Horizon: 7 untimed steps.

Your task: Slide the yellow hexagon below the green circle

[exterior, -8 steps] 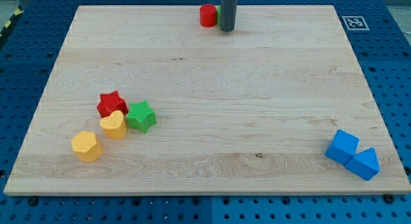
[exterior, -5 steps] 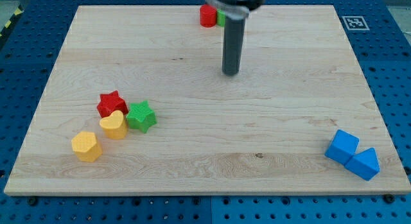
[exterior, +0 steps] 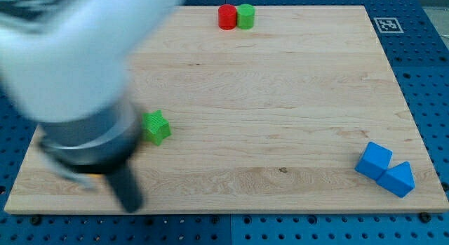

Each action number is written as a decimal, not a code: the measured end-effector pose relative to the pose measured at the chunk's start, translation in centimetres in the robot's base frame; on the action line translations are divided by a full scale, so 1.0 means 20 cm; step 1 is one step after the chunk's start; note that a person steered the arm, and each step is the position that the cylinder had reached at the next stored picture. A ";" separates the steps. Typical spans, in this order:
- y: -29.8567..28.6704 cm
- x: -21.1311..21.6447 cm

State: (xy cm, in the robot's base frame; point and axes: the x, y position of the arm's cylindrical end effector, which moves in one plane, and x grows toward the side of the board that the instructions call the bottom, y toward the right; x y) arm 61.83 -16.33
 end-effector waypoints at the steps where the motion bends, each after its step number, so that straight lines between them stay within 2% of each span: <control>1: -0.35 0.00; 7: -0.06 -0.31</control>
State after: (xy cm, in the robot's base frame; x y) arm 55.66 -17.53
